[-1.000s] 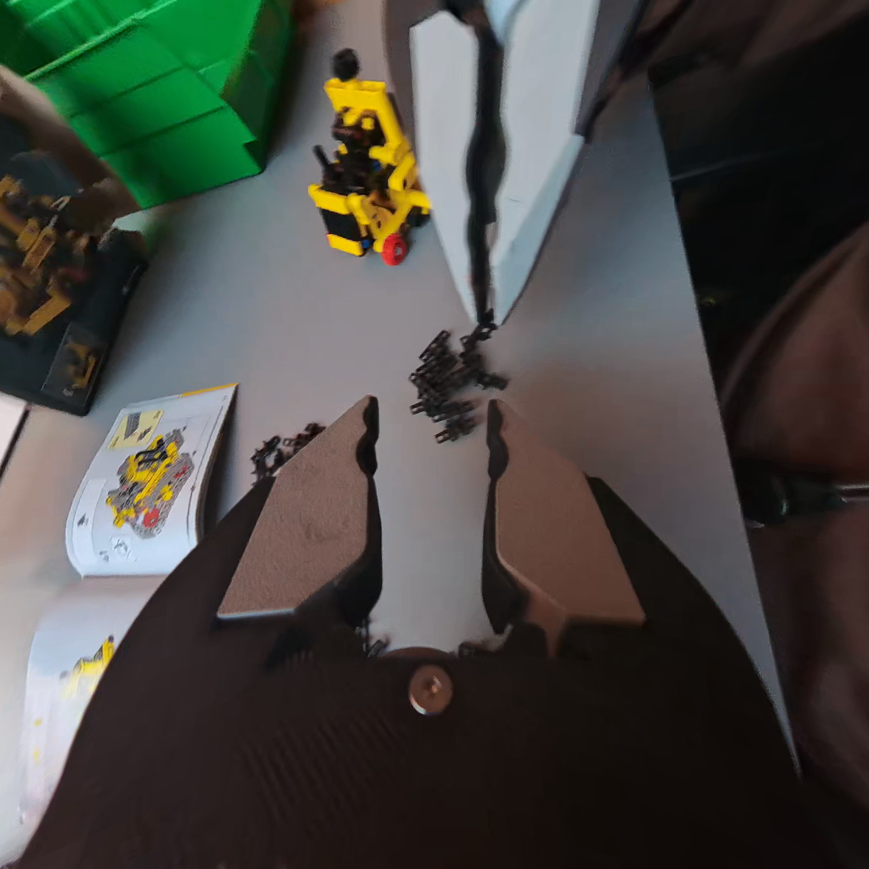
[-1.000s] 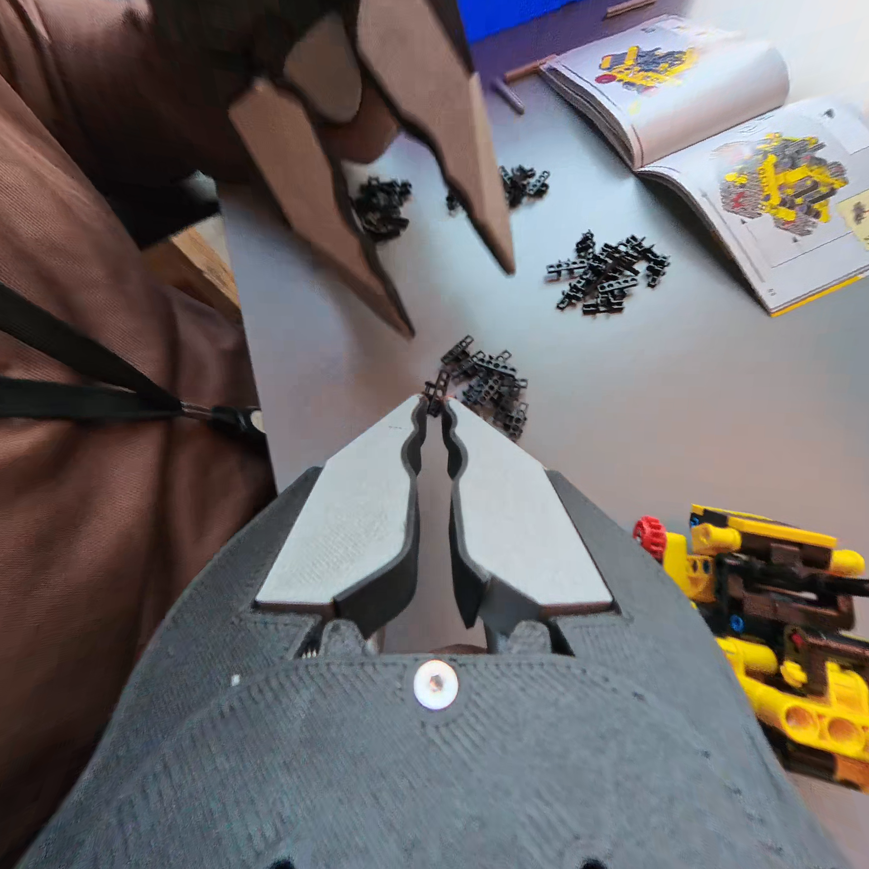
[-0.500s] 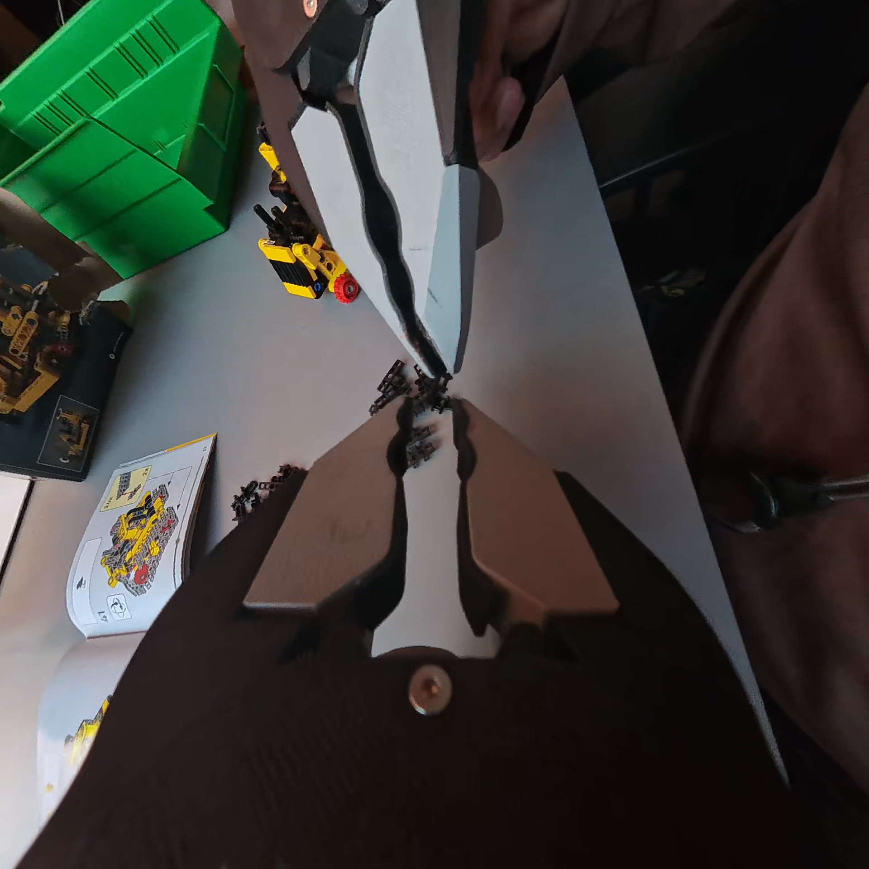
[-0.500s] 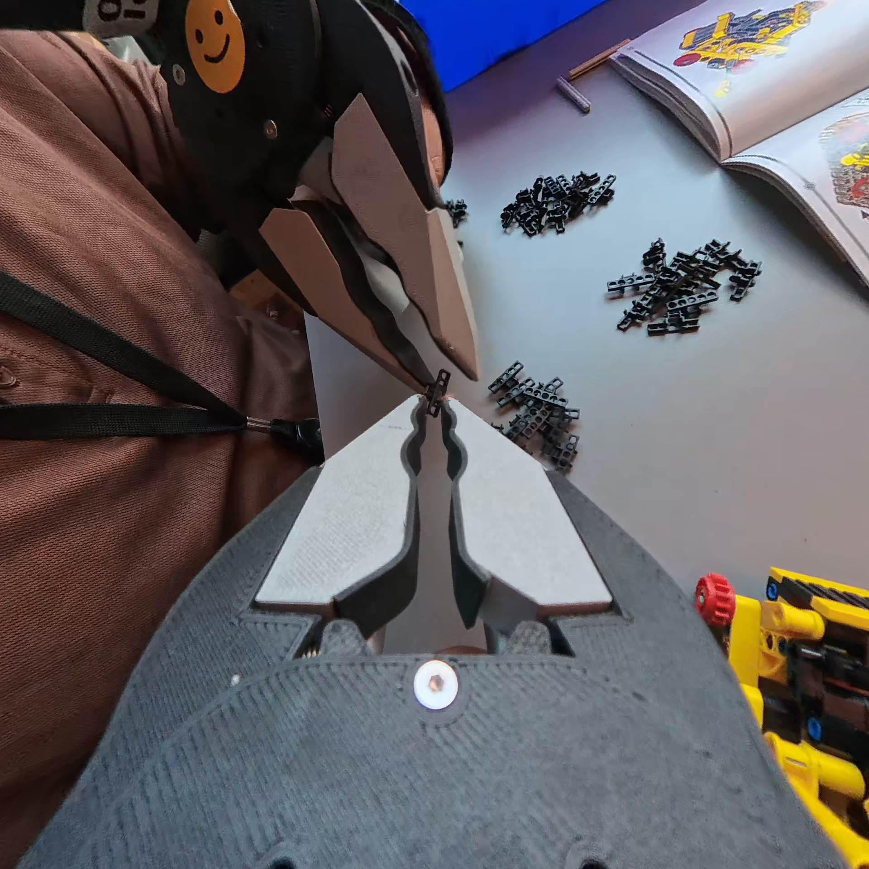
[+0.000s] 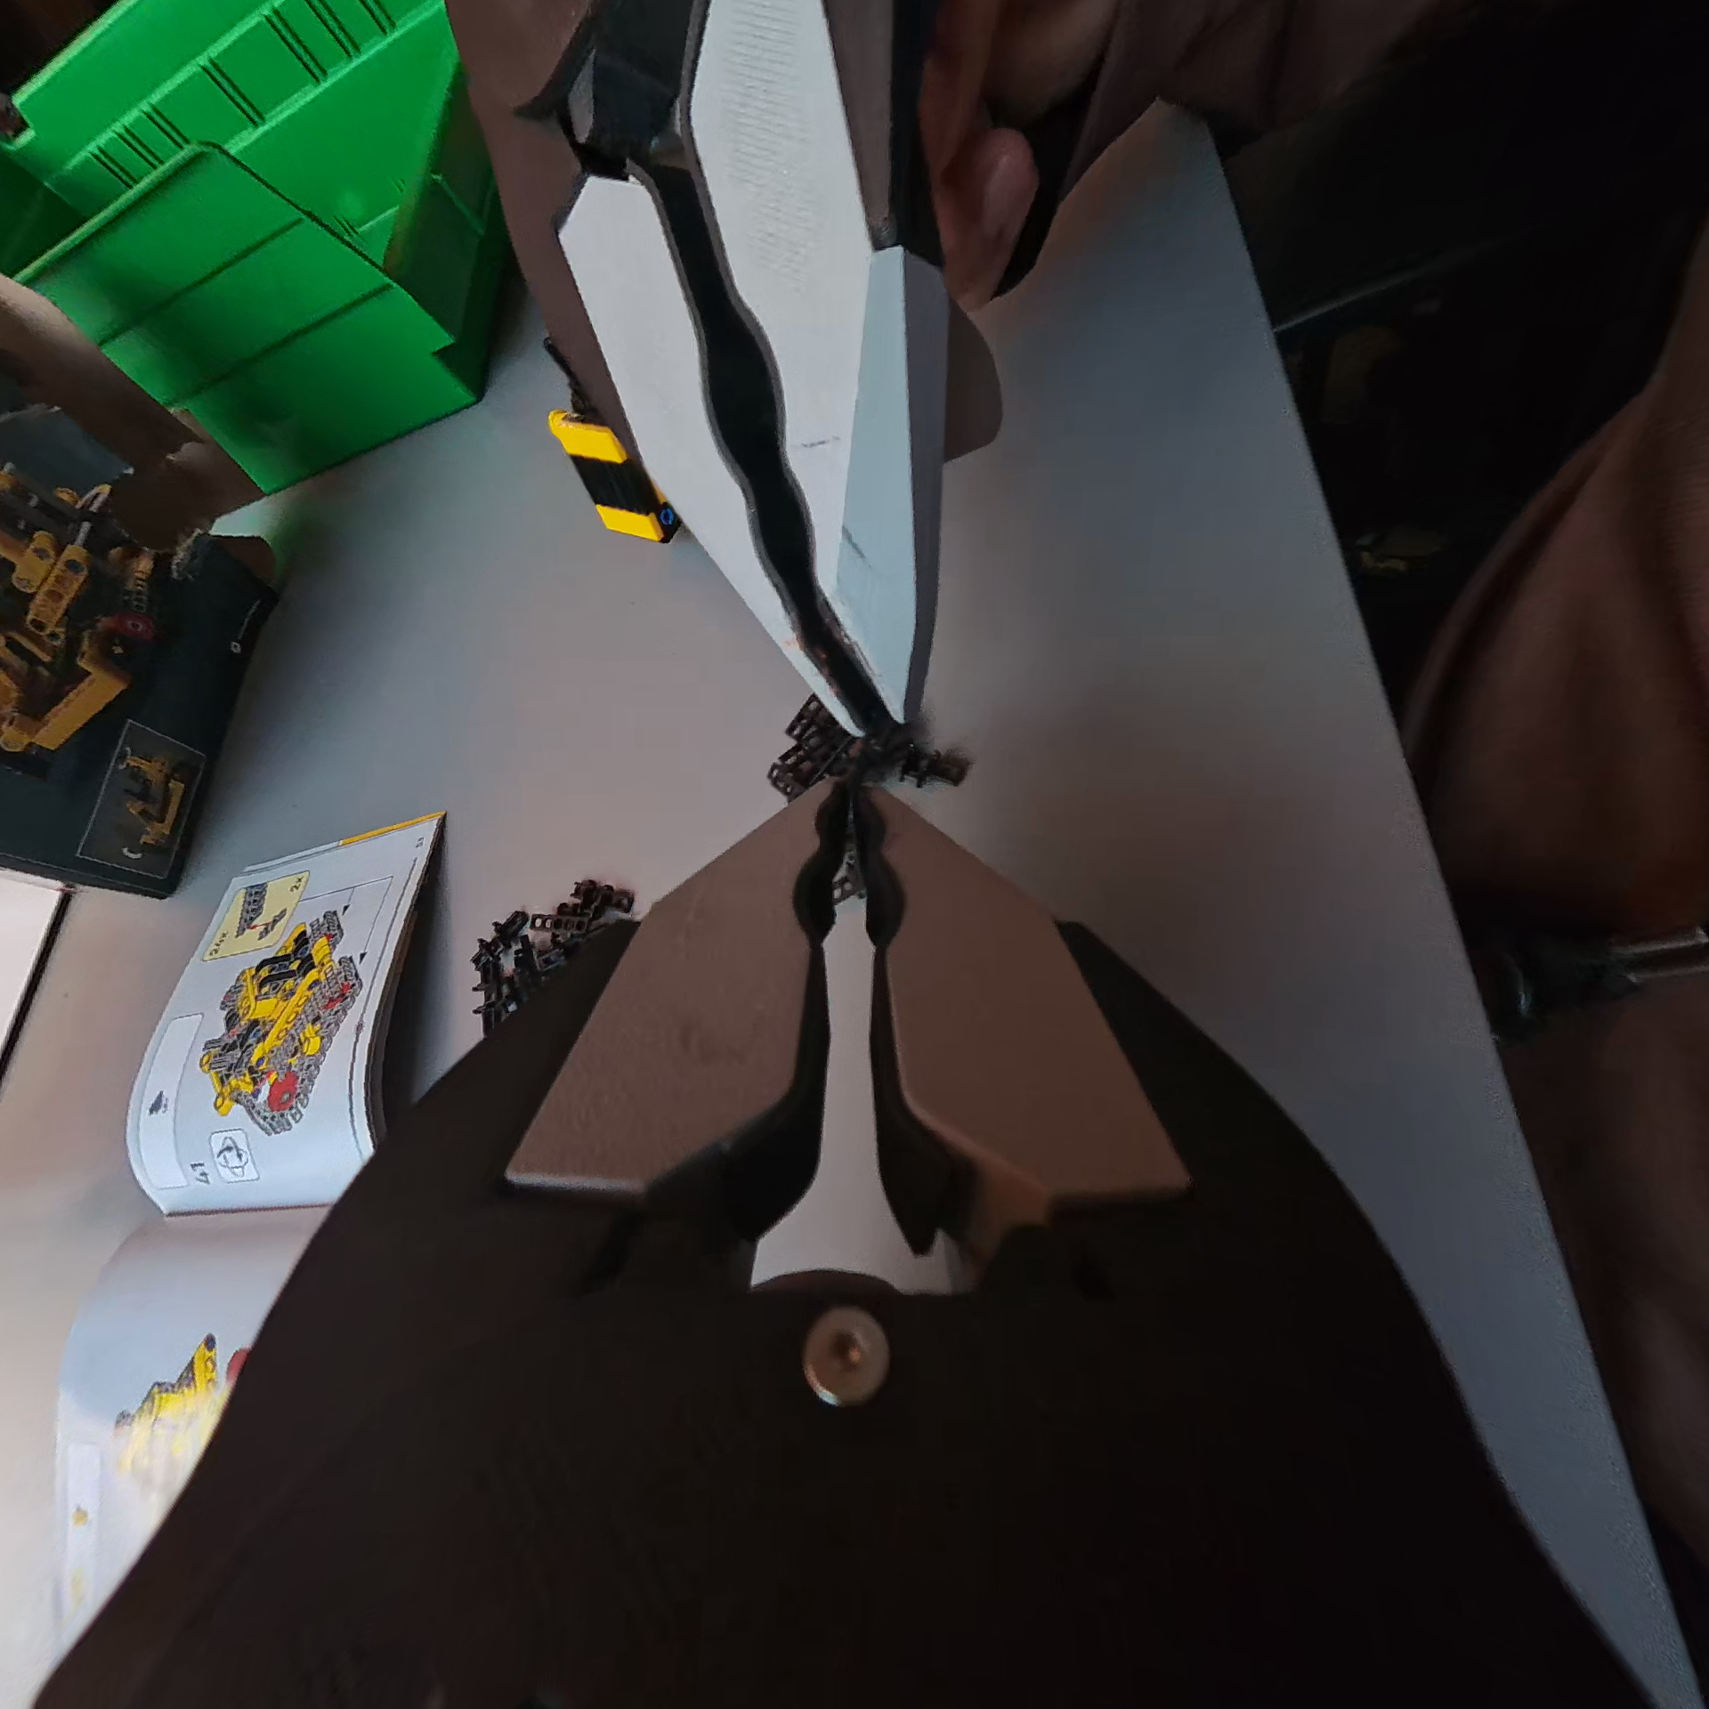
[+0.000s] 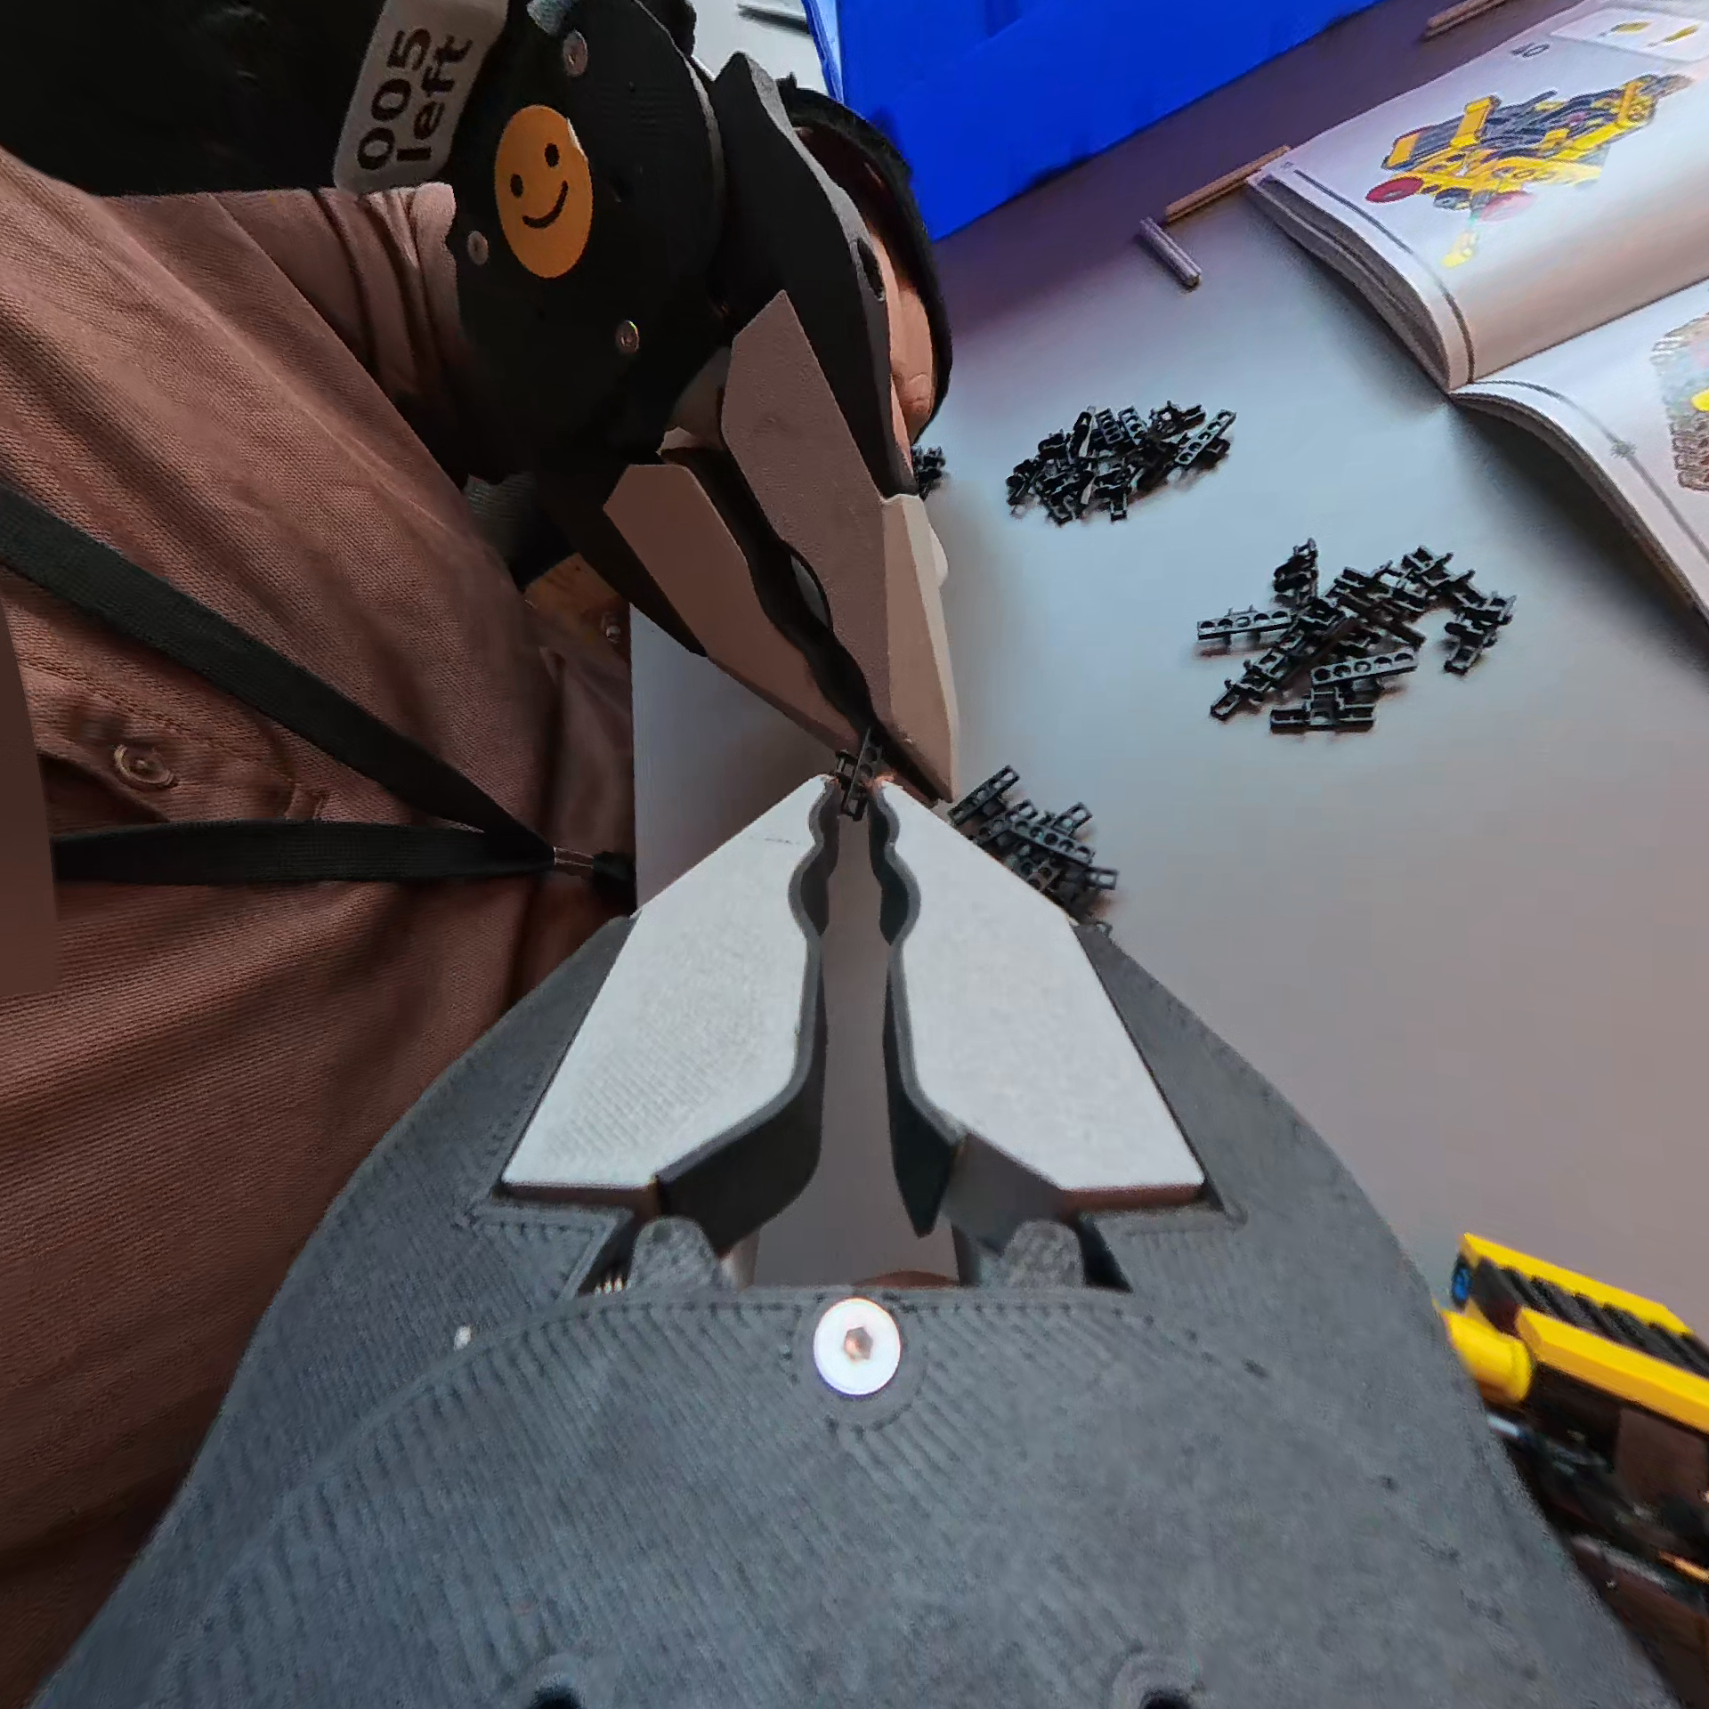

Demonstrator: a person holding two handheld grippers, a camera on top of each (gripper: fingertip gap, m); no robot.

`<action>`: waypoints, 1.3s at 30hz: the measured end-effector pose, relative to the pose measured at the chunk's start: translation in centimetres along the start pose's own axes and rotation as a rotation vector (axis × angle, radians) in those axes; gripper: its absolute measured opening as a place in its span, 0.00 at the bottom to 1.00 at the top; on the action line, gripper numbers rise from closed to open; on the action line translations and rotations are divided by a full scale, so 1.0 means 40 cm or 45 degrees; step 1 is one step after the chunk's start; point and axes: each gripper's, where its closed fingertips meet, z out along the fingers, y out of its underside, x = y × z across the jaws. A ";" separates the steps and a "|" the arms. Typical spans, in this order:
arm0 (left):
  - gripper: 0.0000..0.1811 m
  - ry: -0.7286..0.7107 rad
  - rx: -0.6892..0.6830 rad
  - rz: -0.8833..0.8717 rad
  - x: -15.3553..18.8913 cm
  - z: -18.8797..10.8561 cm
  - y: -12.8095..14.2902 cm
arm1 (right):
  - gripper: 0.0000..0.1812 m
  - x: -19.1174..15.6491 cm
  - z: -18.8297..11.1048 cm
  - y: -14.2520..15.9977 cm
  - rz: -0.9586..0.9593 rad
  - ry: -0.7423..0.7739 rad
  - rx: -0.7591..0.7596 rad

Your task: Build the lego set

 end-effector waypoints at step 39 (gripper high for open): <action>0.00 0.597 0.516 -1.508 -0.102 -0.044 -0.088 | 0.03 0.100 -0.069 -0.148 -0.107 0.448 0.466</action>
